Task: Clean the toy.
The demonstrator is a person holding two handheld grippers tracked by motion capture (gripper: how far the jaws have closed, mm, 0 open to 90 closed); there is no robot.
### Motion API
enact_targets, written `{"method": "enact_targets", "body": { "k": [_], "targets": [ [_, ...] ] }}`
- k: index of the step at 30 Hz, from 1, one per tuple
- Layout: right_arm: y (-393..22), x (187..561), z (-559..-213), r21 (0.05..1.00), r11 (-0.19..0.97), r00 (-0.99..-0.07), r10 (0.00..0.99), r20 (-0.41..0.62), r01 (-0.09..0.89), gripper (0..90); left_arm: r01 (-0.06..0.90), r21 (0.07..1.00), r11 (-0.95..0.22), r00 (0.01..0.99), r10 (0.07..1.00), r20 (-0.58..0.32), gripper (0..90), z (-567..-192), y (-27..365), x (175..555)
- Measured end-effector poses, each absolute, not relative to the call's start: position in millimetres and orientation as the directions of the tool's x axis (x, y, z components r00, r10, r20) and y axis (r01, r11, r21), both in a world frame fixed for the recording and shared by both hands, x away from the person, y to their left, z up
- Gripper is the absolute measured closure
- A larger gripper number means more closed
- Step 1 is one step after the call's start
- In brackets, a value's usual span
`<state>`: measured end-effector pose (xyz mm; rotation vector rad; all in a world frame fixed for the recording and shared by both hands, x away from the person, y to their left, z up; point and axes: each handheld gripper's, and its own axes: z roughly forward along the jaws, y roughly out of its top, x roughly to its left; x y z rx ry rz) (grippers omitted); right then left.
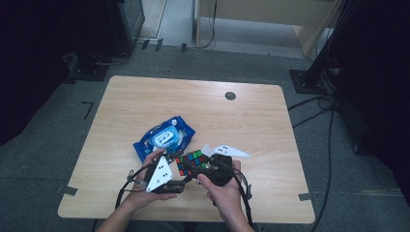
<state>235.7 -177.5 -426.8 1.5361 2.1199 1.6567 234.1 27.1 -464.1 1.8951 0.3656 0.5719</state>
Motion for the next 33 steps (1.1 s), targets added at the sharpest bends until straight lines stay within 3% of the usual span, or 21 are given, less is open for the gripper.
{"method": "enact_targets", "body": {
  "k": [9,11,16,21,27,33],
  "targets": [
    [-174,235,-428,0.755,-0.045,-0.502,0.721,0.478,0.654,34.1,-0.002,0.916,-0.401,0.838,0.499,0.221,27.2,-467,23,233],
    [-174,236,-429,0.756,-0.041,-0.507,0.718,0.477,0.653,34.1,-0.007,0.910,-0.414,0.829,0.506,0.237,33.9,-468,21,232],
    [-177,238,-429,0.747,-0.026,-0.512,0.713,0.479,0.664,34.0,0.011,0.912,-0.410,0.832,0.509,0.219,34.1,-469,20,232],
    [-183,240,-422,0.761,-0.004,-0.543,0.697,0.468,0.649,31.4,0.067,0.923,-0.379,0.811,0.559,0.171,34.1,-468,32,243],
    [-205,242,-408,0.808,-0.068,-0.548,0.701,0.455,0.585,31.1,0.175,0.938,-0.298,0.768,0.637,0.059,34.1,-466,57,261],
    [-209,255,-436,0.857,0.082,-0.518,0.824,0.228,0.508,36.3,0.178,0.942,-0.284,0.772,0.634,0.045,34.1,-465,60,262]
  ]
}}
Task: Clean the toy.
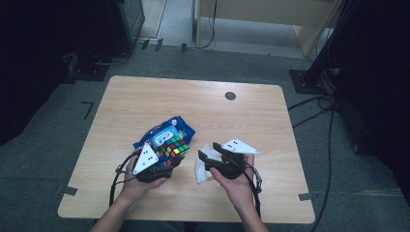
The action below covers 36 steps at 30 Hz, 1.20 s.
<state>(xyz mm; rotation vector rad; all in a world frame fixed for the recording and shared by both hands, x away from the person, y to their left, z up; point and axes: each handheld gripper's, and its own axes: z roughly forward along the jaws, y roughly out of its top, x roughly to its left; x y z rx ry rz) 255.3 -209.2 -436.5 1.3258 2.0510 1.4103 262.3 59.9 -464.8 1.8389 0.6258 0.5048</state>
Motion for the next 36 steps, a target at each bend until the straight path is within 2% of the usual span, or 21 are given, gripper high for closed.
{"method": "enact_targets", "body": {
  "k": [5,8,14,16,20,24,31,34,36],
  "targets": [
    [-208,268,-474,0.819,0.201,-0.513,0.849,0.129,0.537,39.0,0.179,0.938,-0.295,0.786,0.617,0.044,34.1,-467,57,261],
    [-209,274,-492,0.773,0.252,-0.528,0.840,0.123,0.582,41.9,0.179,0.937,-0.299,0.791,0.610,0.044,34.1,-468,55,260],
    [-212,277,-509,0.727,0.295,-0.557,0.818,0.144,0.620,55.1,0.181,0.937,-0.298,0.797,0.603,0.038,34.1,-468,55,260],
    [-212,276,-513,0.717,0.314,-0.563,0.816,0.130,0.622,62.0,0.181,0.938,-0.295,0.798,0.601,0.035,34.1,-467,55,260],
    [-215,274,-513,0.713,0.366,-0.569,0.820,0.057,0.598,87.4,0.176,0.939,-0.295,0.806,0.591,0.035,34.1,-467,55,259],
    [-222,274,-505,0.743,0.316,-0.554,0.828,0.088,0.590,89.6,0.172,0.938,-0.302,0.813,0.581,0.038,34.1,-468,54,259],
    [-226,254,-443,0.906,0.091,-0.603,0.773,0.197,0.413,89.8,0.163,0.931,-0.325,0.837,0.546,0.045,34.1,-472,44,255],
    [-218,245,-427,0.933,0.064,-0.653,0.731,0.198,0.355,89.7,0.141,0.925,-0.352,0.856,0.513,0.065,34.1,-475,34,248],
    [-210,242,-424,0.932,0.069,-0.676,0.707,0.207,0.357,89.7,0.117,0.920,-0.373,0.865,0.494,0.091,34.1,-476,27,242]
  ]
}}
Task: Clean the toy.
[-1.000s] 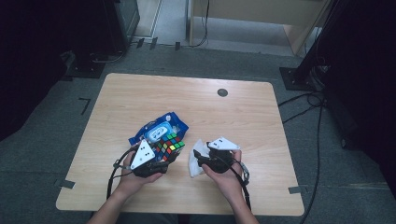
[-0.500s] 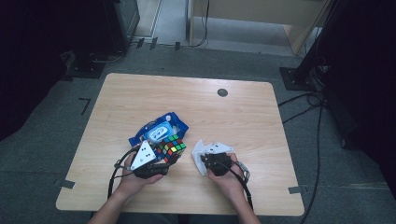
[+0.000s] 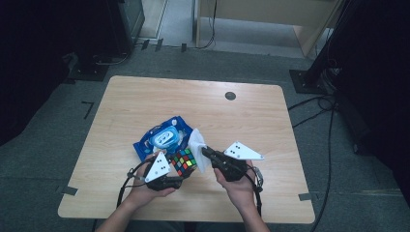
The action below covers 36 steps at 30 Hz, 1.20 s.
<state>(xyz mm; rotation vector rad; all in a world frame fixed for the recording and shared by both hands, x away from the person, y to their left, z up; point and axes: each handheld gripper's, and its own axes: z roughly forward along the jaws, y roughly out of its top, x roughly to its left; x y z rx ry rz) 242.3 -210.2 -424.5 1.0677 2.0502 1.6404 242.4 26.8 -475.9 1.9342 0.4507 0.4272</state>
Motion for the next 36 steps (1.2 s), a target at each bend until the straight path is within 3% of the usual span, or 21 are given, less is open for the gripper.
{"method": "enact_targets", "body": {
  "k": [7,12,19,26,33,36],
  "targets": [
    [-191,236,-429,0.927,0.096,-0.707,0.677,0.207,0.363,89.7,0.115,0.914,-0.389,0.865,0.491,0.101,34.2,-474,23,240],
    [-177,224,-420,0.946,0.130,-0.748,0.648,0.146,0.297,89.5,0.124,0.920,-0.371,0.856,0.509,0.090,34.2,-471,30,243],
    [-193,231,-424,0.944,0.118,-0.699,0.702,0.141,0.309,89.3,0.140,0.938,-0.319,0.846,0.531,0.054,34.2,-463,42,247],
    [-197,239,-435,0.934,0.095,-0.644,0.748,0.161,0.344,89.0,0.124,0.924,-0.361,0.866,0.494,0.078,34.2,-467,27,241],
    [-181,224,-426,0.958,0.117,-0.710,0.696,0.108,0.260,88.4,0.150,0.923,-0.354,0.851,0.522,0.062,34.2,-468,30,245],
    [-185,228,-429,0.956,0.115,-0.704,0.701,0.115,0.271,88.2,0.152,0.929,-0.336,0.848,0.527,0.052,34.2,-466,36,246]
  ]
}}
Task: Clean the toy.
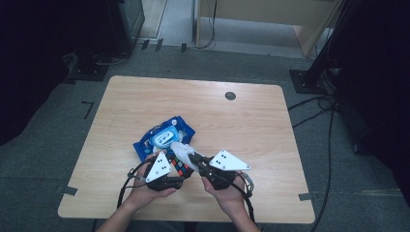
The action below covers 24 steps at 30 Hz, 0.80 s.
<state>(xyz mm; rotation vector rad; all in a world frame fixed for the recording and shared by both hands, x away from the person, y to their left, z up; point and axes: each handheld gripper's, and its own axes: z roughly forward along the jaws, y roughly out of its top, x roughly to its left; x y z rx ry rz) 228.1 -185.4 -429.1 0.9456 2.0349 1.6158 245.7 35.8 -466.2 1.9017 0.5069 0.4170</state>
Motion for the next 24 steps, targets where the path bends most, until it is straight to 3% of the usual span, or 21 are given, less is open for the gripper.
{"method": "enact_targets", "body": {
  "k": [8,12,16,21,24],
  "targets": [
    [-223,256,-470,0.898,0.127,-0.533,0.836,0.132,0.422,88.3,0.143,0.944,-0.297,0.845,0.533,0.040,34.2,-460,43,247],
    [-235,260,-473,0.892,0.117,-0.461,0.881,0.111,0.437,87.0,0.164,0.941,-0.295,0.833,0.552,0.028,34.2,-463,44,250],
    [-238,257,-466,0.901,0.073,-0.399,0.910,0.116,0.428,71.9,0.172,0.939,-0.297,0.822,0.569,0.029,34.2,-463,44,252],
    [-223,241,-441,0.905,-0.068,-0.474,0.834,0.283,0.420,50.0,0.186,0.939,-0.289,0.799,0.601,0.026,34.2,-464,44,254],
    [-205,234,-430,0.869,-0.137,-0.519,0.754,0.403,0.475,33.5,0.184,0.940,-0.289,0.791,0.611,0.033,34.2,-464,41,253]
  ]
}}
